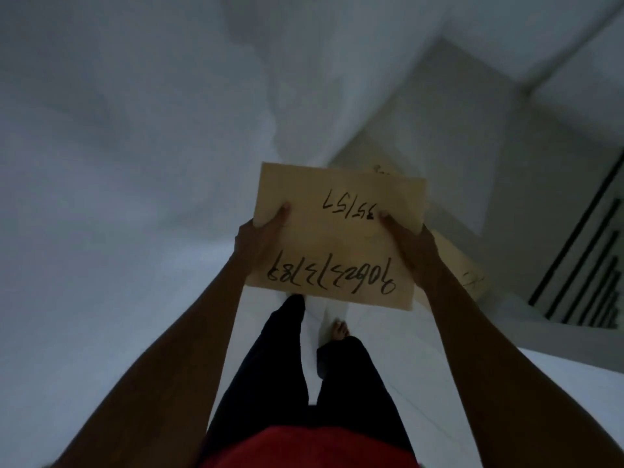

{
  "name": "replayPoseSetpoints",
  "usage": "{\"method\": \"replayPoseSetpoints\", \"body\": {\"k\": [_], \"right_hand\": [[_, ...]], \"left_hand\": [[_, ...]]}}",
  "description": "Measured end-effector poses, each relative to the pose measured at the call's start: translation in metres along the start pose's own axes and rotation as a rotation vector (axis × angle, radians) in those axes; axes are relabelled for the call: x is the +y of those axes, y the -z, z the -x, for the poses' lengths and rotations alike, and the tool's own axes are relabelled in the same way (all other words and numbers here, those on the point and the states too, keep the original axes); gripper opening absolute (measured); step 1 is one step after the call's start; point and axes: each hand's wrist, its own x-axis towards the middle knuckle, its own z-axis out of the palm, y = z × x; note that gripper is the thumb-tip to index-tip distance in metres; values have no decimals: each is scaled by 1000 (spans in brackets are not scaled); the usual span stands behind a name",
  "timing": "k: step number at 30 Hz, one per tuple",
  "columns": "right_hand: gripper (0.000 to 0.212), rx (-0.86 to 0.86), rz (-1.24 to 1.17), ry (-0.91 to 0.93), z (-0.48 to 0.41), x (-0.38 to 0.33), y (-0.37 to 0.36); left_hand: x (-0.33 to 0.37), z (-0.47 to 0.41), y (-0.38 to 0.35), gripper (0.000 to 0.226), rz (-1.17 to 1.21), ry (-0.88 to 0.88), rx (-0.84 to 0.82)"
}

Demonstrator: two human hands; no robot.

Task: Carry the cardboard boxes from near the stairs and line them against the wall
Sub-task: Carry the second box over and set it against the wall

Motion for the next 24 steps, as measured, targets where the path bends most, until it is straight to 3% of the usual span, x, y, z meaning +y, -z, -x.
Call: {"method": "replayPoseSetpoints", "body": {"k": [5,11,16,24], "right_hand": [[84,-226,175,79,81,-5,-37],[79,-466,353,175,167,10,-133],[54,-635,465,289,243,39,-211],[79,-835,640,315,382,127,-309]], "left_hand": [[-74,98,74,86,215,112,147],[-176,179,160,86,385,188,374],[-267,240,222,97,521,229,494],[-415,358,299,102,692,299,692]]}}
